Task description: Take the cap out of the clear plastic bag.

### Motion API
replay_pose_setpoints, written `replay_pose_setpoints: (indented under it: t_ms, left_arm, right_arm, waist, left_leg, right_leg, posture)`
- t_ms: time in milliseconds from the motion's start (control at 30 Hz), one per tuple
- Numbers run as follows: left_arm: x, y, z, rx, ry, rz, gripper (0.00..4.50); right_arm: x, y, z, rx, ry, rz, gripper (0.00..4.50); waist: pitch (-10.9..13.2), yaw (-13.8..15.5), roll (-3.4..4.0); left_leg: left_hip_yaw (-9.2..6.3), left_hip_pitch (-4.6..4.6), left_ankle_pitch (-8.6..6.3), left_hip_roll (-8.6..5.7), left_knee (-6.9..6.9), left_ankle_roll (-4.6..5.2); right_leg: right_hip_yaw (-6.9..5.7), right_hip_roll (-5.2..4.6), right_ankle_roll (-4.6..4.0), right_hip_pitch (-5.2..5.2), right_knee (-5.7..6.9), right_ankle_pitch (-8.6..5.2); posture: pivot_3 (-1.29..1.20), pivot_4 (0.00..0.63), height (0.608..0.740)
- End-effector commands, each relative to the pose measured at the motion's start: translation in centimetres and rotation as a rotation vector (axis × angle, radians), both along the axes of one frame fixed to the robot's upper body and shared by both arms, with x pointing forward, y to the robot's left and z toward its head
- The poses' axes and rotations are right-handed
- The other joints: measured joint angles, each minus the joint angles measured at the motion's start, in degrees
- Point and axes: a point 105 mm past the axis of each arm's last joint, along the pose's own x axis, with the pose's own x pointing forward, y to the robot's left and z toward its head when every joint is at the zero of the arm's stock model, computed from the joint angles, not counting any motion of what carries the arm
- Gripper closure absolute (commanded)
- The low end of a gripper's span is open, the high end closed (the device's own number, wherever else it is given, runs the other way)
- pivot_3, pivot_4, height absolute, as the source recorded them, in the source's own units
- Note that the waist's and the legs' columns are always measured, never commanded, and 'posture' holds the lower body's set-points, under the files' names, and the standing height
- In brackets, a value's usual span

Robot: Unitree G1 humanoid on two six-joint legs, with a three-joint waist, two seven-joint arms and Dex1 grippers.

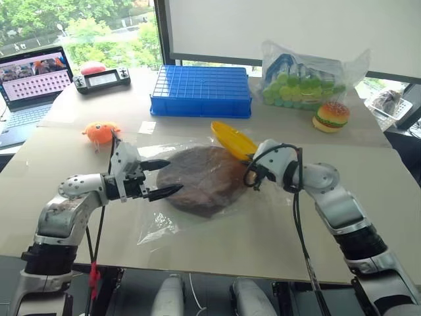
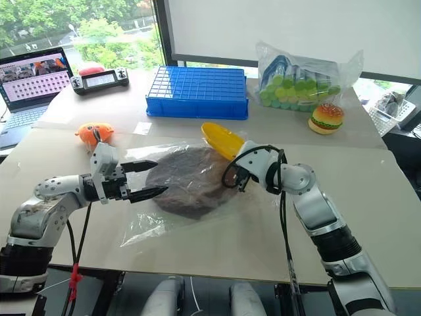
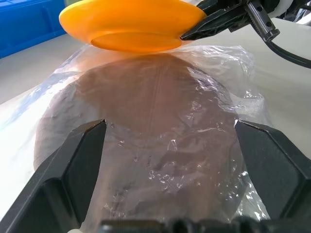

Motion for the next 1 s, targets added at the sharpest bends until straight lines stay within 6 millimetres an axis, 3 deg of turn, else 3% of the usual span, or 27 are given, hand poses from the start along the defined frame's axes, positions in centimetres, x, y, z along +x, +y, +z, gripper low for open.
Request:
replay_pose_setpoints:
  t_ms: [33, 167, 267, 400, 600, 767, 800, 1000]
  left_arm:
    - [-0.1, -0.3, 0.9, 0.009, -0.045, -0.018, 0.0]
    - [0.0, -0.4, 0.9, 0.01, -0.044, -0.022, 0.0]
    - [0.0, -0.5, 0.8, 0.014, -0.044, -0.024, 0.0]
    - [0.0, -0.5, 0.8, 0.018, -0.044, -0.025, 0.0]
    - [-0.1, -0.6, 0.8, 0.021, -0.047, -0.026, 0.0]
    - [-0.1, -0.6, 0.8, 0.025, -0.046, -0.027, 0.0]
    - [-0.1, -0.6, 0.8, 0.026, -0.046, -0.026, 0.0]
    - [-0.1, -0.6, 0.7, 0.031, -0.043, -0.028, 0.0]
  right_arm:
    - [1.6, -3.4, 0.9, -0.02, -0.047, -0.13, 4.48]
    - [3.1, -7.1, 0.5, -0.103, -0.088, -0.269, 4.48]
    - [5.1, -14.5, 0.5, -0.23, -0.181, -0.595, 4.48]
    - [5.1, -20.1, -1.2, -0.43, -0.196, -0.797, 4.48]
    - [4.4, -23.4, -4.4, -0.492, -0.109, -0.929, 4.48]
    - [3.7, -24.3, -6.0, -0.459, -0.05, -0.981, 4.48]
    - [3.7, -24.4, -6.0, -0.448, -0.049, -0.989, 3.53]
    - [3.3, -24.1, -6.5, -0.354, -0.003, -0.992, 1.66]
  waist:
    - [0.0, 0.0, 0.0]
    - [0.0, 0.4, 0.0]
    - [0.0, 0.9, 0.0]
    - [0.1, 1.4, 0.04]
    - [0.1, -0.9, 0.08]
    - [0.1, -1.3, 0.08]
    - [0.1, -1.2, 0.08]
    - [0.1, -1.1, 0.08]
  left_leg:
    - [0.0, 0.0, 0.0, 0.0, 0.0, 0.0]
    - [0.01, -0.01, 0.0, -0.02, 0.0, 0.0]
    - [0.01, -0.01, 0.0, -0.02, -0.01, 0.0]
    - [0.05, -0.08, 0.0, -0.08, -0.05, 0.0]
    - [0.13, -0.07, 0.0, -0.06, -0.12, 0.0]
    - [0.09, -0.06, 0.0, -0.07, -0.07, 0.0]
    - [0.09, -0.06, 0.0, -0.07, -0.06, 0.0]
    - [0.06, -0.05, 0.0, -0.07, -0.06, 0.0]
  right_leg:
    - [-0.01, 0.0, 0.0, 0.0, 0.0, 0.0]
    - [0.0, -0.02, 0.0, -0.01, 0.0, 0.0]
    - [0.0, -0.02, 0.0, -0.02, 0.0, 0.0]
    - [0.03, -0.08, -0.01, -0.13, -0.03, 0.0]
    - [0.15, -0.05, -0.03, -0.17, -0.02, 0.01]
    - [0.13, -0.06, -0.02, -0.11, -0.01, 0.01]
    - [0.12, -0.06, -0.02, -0.1, -0.01, 0.01]
    - [0.1, -0.05, -0.02, -0.07, -0.01, 0.01]
  posture:
    - [0.0, 0.15, 0.729]
    - [0.0, 0.15, 0.729]
    - [0.0, 0.15, 0.729]
    - [0.0, 0.15, 0.729]
    - [0.0, 0.15, 0.729]
    - [0.0, 0.15, 0.729]
    - [0.0, 0.15, 0.729]
    - [0.0, 0.15, 0.729]
